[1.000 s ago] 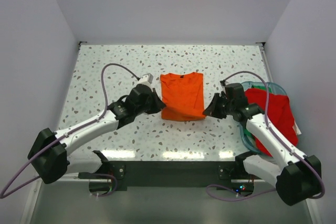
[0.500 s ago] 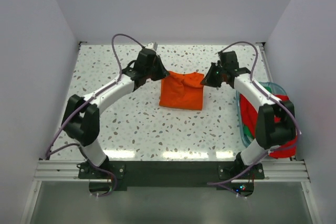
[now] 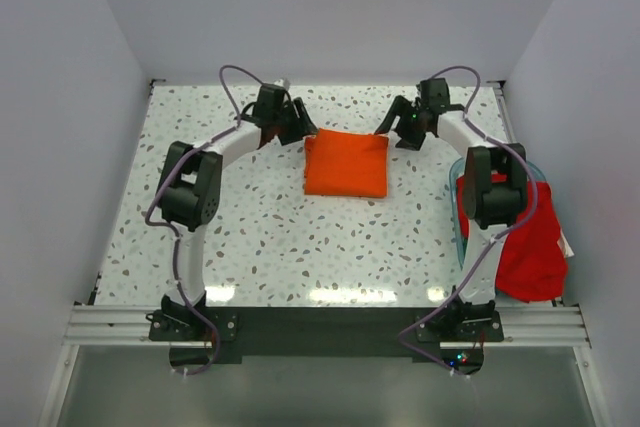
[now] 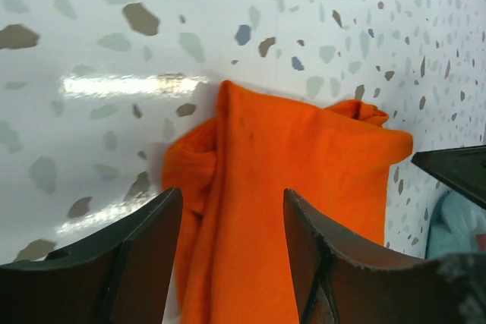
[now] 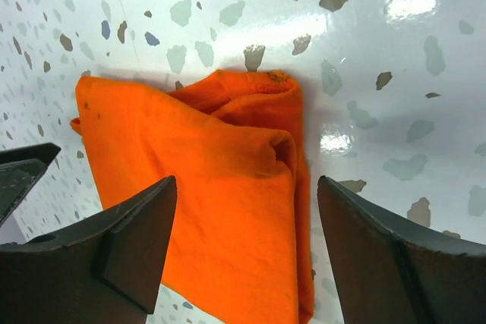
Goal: Fold and stack the t-shirts
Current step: Fold the tshirt
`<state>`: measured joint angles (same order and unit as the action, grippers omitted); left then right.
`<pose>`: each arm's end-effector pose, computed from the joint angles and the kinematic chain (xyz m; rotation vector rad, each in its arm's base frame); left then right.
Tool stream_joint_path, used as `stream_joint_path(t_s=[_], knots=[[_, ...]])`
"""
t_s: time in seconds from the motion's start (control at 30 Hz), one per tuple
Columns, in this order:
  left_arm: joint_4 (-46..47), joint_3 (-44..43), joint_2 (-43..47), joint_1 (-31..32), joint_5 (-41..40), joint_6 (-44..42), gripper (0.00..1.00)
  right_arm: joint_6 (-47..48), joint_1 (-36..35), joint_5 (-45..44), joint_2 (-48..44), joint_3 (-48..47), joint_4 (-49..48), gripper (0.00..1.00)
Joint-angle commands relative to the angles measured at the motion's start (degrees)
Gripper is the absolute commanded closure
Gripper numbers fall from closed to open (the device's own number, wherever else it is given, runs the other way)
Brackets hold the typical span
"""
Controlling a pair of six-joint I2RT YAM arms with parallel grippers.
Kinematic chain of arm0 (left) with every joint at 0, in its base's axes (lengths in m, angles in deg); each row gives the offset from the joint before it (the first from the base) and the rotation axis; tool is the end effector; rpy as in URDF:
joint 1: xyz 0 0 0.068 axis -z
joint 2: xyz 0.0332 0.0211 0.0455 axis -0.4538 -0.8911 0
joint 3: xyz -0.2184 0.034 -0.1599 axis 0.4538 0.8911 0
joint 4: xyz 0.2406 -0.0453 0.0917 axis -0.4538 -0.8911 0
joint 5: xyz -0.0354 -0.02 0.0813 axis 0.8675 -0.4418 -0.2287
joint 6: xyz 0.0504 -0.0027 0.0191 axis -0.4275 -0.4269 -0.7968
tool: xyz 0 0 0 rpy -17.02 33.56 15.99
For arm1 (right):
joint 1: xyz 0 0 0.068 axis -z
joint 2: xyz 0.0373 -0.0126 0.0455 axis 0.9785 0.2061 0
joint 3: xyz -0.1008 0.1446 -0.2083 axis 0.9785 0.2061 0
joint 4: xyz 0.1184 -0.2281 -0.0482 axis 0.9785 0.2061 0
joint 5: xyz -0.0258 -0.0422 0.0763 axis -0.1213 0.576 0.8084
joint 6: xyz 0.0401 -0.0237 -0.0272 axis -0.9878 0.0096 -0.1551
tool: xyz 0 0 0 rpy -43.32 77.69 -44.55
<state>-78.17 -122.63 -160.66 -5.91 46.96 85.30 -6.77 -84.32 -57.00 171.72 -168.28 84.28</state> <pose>0.4554 -0.1834 0.1922 -0.3022 2.3533 -0.7913 0.4579 0.0607 0.1954 0.4606 2.4947 0.6694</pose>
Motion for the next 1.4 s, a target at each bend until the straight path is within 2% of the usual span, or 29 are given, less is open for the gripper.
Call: stream_joint_path(t_s=[0.0, 0.13, 0.23, 0.27, 0.5, 0.7, 0.83, 1.17, 1.37], knots=[[6.5, 5.6, 7.2, -1.9, 1.5, -0.1, 0.39, 1.4, 0.8, -0.8, -4.8, -1.1, -0.7, 0.22], [8.1, 9.9, 9.9, -1.9, 2.4, 0.2, 0.44, 1.7, -0.9, -5.1, -8.4, 5.3, -2.9, 0.28], [8.1, 11.0, 9.1, -1.6, 2.9, 0.1, 0.50, 2.8, -2.7, -8.0, -8.3, 5.1, -2.4, 0.45], [8.1, 11.0, 8.6, -1.6, 3.2, 0.1, 0.52, 2.8, -3.0, -8.1, -7.8, 4.6, -1.9, 0.46], [11.4, 5.8, 3.7, -1.5, 6.6, -1.6, 0.52, 3.6, -4.3, -8.8, -2.6, -0.2, -0.5, 0.51], [9.3, -2.9, -3.3, -1.5, 6.5, -4.4, 0.44, 3.7, -4.3, -8.8, 0.8, -3.1, 0.6, 0.53], [5.6, -8.0, -7.6, -1.5, 5.1, -5.6, 0.44, 3.9, -4.3, -8.8, 0.4, -2.5, 0.3, 0.54], [6.0, -11.0, -12.3, -1.4, 5.8, -5.3, 0.47, 4.2, -4.3, -9.1, -0.9, -2.8, 0.6, 0.54], [10.0, -10.4, -12.3, -1.4, 8.4, -4.0, 0.56, 4.1, -4.3, -8.9, -0.7, -2.9, 0.6, 0.55]])
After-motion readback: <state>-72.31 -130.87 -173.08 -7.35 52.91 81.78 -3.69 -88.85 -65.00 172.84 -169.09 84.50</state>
